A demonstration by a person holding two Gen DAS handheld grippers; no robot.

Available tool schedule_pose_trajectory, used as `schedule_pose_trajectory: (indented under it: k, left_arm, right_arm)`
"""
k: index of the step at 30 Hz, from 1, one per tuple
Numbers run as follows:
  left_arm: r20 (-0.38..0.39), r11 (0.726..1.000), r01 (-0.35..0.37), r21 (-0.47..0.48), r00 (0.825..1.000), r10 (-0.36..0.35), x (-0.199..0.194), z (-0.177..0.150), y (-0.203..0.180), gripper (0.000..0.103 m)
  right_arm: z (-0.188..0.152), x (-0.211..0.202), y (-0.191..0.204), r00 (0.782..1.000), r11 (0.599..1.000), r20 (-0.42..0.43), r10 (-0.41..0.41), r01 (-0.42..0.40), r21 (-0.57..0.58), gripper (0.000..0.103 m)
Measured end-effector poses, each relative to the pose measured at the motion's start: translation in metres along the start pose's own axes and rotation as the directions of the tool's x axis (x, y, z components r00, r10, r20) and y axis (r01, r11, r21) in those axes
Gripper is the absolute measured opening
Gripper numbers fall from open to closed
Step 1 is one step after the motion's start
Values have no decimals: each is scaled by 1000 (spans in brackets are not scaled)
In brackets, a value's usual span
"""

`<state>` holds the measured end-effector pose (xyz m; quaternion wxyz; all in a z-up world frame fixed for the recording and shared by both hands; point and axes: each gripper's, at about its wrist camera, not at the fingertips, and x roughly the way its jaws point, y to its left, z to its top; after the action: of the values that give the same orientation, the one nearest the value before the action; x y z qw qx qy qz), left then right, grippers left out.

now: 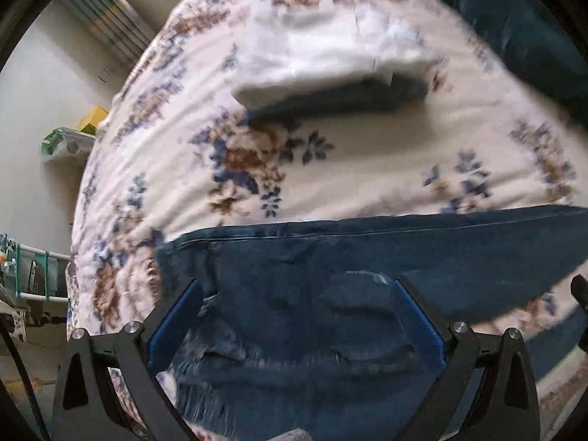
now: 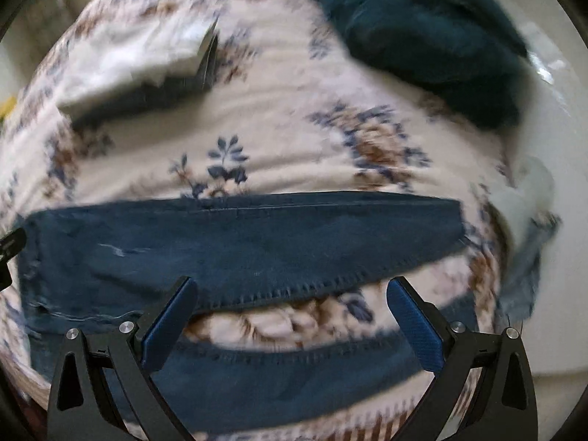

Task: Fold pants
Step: 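Lower both grippers toward the blue jeans lying on the bed, then grasp the edge of the jeans legs with both grippers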

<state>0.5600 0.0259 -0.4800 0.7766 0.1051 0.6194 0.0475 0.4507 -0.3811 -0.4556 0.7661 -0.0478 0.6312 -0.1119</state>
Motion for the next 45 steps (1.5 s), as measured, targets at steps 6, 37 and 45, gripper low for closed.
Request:
schedule_pose_trajectory:
  k: [6, 37, 45]
  left_arm:
    - [-92, 999, -16, 30, 996, 18, 87, 23, -25, 103]
    - [-213, 820, 237, 521, 966, -144, 132, 54, -138, 67]
    - [-162, 860, 219, 460, 973, -162, 111, 53, -141, 17]
  right_arm:
    - [41, 129, 40, 987, 969, -148, -58, 20, -245, 103]
    - [36, 186, 41, 862, 762, -377, 339, -487, -428, 9]
    - [14, 171, 49, 895, 856, -339, 289, -401, -327, 9]
